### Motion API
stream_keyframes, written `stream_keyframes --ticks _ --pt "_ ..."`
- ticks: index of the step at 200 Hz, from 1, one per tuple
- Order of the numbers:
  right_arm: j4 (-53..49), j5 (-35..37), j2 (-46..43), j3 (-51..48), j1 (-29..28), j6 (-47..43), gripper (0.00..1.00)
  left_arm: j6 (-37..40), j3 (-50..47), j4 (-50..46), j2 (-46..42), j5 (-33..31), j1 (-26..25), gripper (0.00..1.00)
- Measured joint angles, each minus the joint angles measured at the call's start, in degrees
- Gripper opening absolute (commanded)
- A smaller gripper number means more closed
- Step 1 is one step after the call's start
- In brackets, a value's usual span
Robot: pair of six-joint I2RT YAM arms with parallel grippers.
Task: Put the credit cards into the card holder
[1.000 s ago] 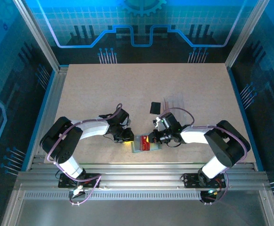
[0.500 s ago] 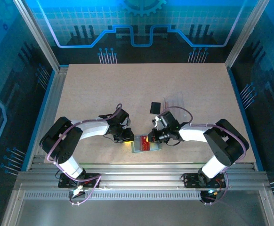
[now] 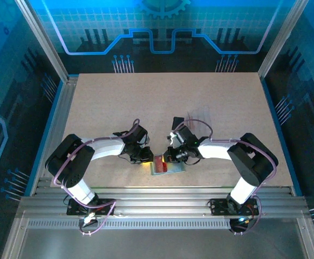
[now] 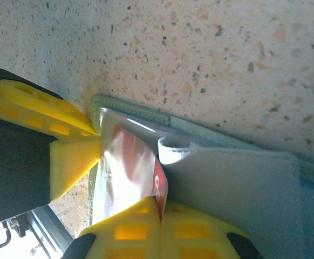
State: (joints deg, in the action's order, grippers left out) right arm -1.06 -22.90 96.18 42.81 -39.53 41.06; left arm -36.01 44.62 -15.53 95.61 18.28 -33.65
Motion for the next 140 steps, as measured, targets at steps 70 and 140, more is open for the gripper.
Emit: stream_keyframes --ticks 70,140 --pt "-0.07 0.55 1.03 1.66 -1.66 -0.92 0.25 -0.02 -0.17 0.35 -0.04 0.22 0.11 0.21" --pt "-9.14 4.02 -1.81 3.72 -3.1 -5.07 0.48 -0.02 -0.48 0.83 -0.04 0.39 0.13 0.21"
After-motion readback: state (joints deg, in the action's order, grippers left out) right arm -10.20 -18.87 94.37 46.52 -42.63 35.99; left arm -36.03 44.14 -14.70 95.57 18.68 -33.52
